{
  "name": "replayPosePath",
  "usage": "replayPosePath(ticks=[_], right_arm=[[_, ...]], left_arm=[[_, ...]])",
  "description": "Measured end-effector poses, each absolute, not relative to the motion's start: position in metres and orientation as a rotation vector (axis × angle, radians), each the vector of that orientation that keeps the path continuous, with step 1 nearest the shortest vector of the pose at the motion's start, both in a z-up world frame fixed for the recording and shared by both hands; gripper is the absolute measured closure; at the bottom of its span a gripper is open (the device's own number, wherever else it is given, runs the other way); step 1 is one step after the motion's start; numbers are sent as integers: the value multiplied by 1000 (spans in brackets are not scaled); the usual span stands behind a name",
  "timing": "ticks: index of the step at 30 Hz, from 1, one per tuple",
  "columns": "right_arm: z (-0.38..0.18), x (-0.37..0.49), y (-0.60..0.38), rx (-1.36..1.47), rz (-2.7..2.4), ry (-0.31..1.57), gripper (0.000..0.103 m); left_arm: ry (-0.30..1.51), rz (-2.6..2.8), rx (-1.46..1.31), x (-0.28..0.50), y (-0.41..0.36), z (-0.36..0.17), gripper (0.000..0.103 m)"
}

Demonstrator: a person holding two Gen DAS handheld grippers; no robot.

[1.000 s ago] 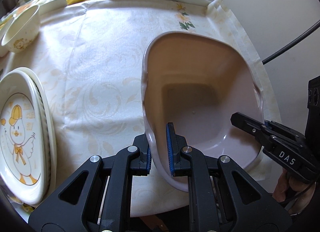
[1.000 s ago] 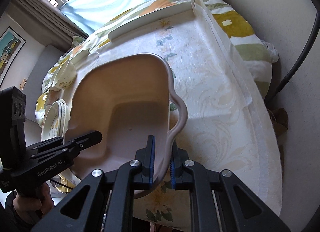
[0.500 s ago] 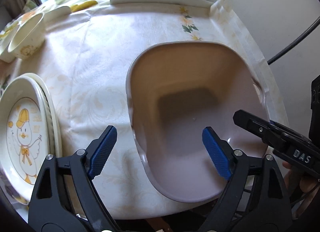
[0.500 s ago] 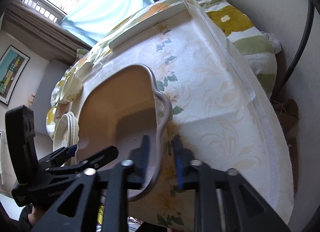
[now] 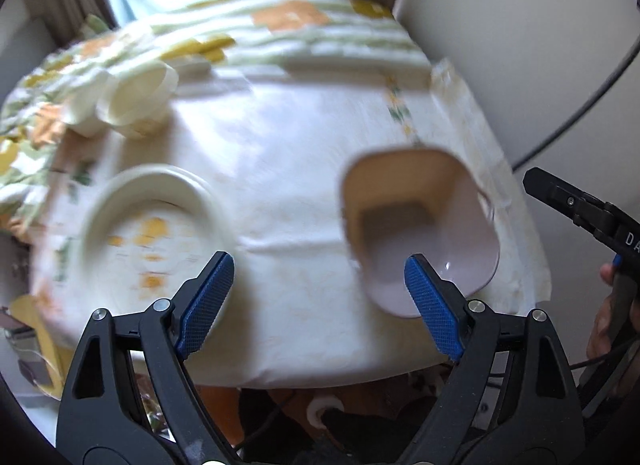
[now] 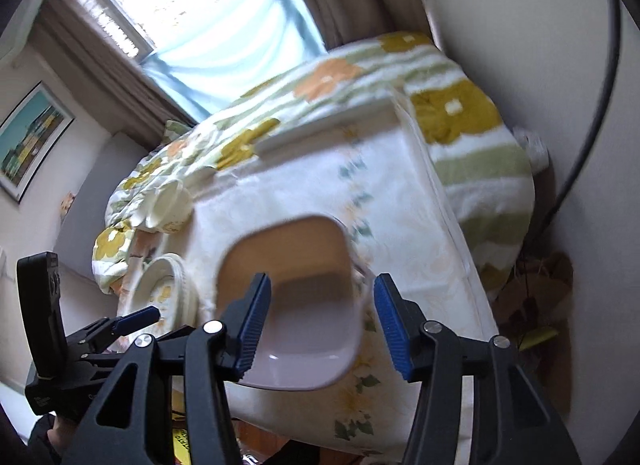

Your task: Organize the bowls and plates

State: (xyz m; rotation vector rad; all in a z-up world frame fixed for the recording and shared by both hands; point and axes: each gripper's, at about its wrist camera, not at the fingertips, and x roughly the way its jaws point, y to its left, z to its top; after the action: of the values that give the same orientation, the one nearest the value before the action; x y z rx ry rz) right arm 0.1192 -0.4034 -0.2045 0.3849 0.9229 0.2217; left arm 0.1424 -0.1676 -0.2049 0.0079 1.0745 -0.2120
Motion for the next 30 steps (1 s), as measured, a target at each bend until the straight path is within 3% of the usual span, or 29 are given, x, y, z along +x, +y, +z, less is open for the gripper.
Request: replayPosePath(ticks=[1,2,3,5,14,22,24,26,30], right_arm=[[-195,121,-397,367,242,911,54],[-184,124,-388,347,271,896,45],[-174,128,-379,330,298,881,22],[-157,134,-360,310,350,838,0],[-128,187,-264,194,441,834,0],[-147,265,-186,227,419,919,0],[-163,288,-167,243,406,968,0],[-182,307,-151,253,389,1014,2],[-224,340,-131,308,349,1124,16]], left_arm=[[1040,-189,5,140,-157,-191,15],[1009,-163,6,139,-148,-179,8],[984,-139,9,139,-140,-169,3],[933,-81,6,146,-120,-153,0],[909,-9,-124,196,-10,-132,0],[1006,-25,-279,273,81,-168,1],[1044,-43,-303,294,93,-185,7],[1094,-71,-324,317,102,-205,19],[1179,-131,-346,351,112,-243,29]])
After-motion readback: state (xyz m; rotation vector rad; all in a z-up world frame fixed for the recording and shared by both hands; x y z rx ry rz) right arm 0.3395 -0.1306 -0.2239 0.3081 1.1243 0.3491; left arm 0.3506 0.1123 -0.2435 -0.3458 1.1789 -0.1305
